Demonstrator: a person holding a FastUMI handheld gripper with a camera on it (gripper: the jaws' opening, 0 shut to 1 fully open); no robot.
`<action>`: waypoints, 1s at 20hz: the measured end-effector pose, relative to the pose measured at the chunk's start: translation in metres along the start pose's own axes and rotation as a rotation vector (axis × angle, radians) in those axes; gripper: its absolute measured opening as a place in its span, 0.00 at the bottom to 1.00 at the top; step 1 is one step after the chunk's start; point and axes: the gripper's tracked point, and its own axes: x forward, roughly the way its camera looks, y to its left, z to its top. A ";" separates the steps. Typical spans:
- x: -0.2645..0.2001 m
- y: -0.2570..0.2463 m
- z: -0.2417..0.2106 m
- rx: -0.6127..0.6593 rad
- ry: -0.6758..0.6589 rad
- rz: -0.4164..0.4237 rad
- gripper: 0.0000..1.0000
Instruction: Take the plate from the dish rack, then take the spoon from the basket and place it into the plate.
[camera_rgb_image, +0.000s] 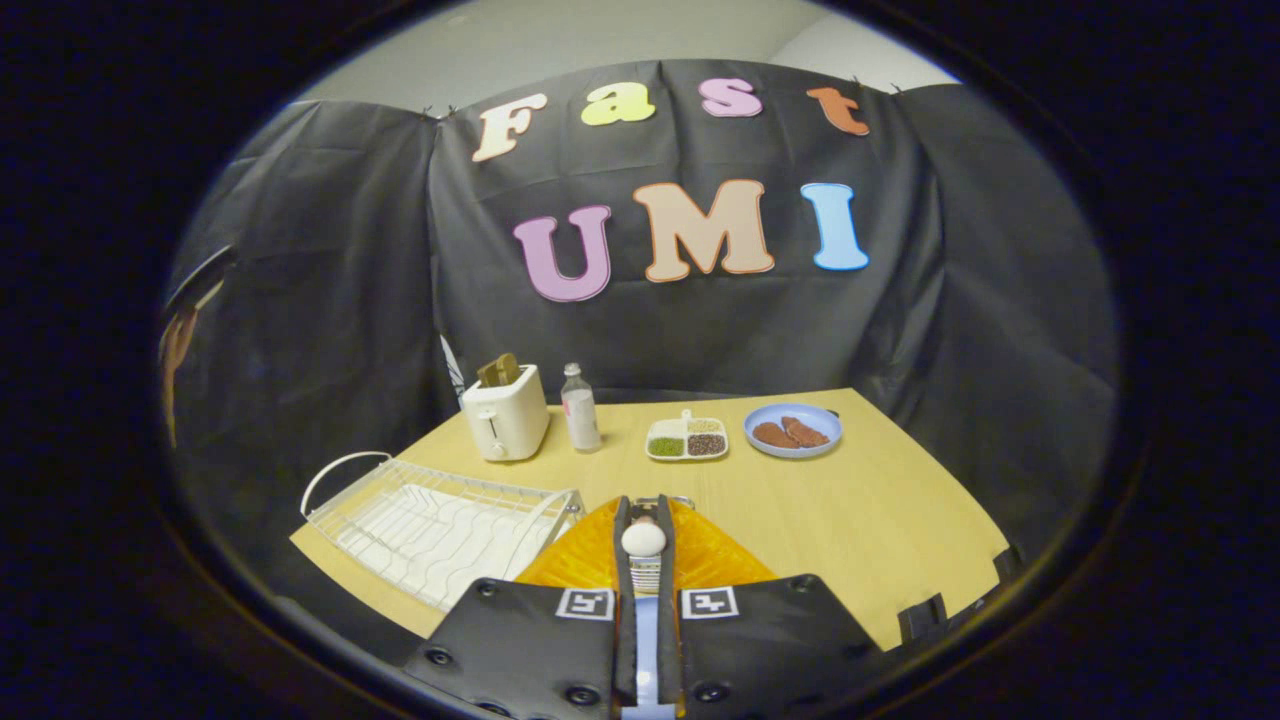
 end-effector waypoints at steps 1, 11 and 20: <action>-0.002 -0.002 -0.003 0.014 0.007 0.005 0.10; -0.025 -0.007 -0.054 0.030 0.128 0.099 0.10; -0.028 -0.021 -0.110 0.047 0.251 0.152 0.10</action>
